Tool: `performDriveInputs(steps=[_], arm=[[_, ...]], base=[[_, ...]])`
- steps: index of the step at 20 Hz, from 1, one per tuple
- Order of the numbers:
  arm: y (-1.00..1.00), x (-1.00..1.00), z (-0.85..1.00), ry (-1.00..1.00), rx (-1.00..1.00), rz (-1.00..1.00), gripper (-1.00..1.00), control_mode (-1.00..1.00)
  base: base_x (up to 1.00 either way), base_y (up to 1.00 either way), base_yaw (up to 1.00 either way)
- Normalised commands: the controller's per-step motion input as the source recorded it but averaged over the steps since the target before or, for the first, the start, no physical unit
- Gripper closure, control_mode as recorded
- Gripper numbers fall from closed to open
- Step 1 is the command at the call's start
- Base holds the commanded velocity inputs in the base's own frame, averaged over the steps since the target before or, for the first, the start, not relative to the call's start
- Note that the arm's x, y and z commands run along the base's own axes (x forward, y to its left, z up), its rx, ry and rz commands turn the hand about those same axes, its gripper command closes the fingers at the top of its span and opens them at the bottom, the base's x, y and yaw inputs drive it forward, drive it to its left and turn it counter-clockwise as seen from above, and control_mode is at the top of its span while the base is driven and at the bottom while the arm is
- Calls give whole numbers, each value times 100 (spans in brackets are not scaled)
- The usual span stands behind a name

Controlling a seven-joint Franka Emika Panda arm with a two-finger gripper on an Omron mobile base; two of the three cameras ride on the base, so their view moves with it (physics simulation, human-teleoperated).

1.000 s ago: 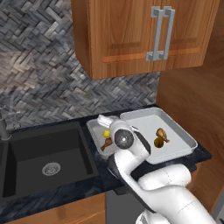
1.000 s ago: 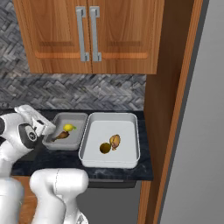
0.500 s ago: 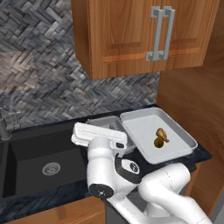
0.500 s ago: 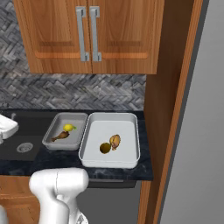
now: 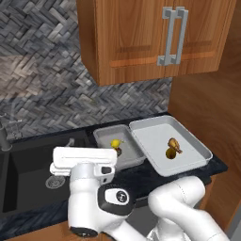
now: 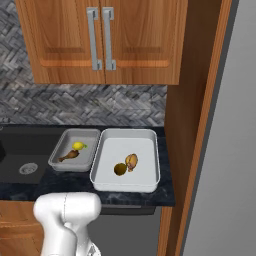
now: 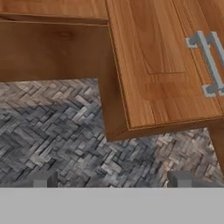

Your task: Place one lemon and one chicken drumstick in each tupperware on the nearby counter, to pack two identical lunches.

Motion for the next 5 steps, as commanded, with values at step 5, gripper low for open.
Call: performDriveInputs(steps=[5], arm=[[-60,-100,-77,-64,16,0,-100,-100]], base=[[0,0,0]])
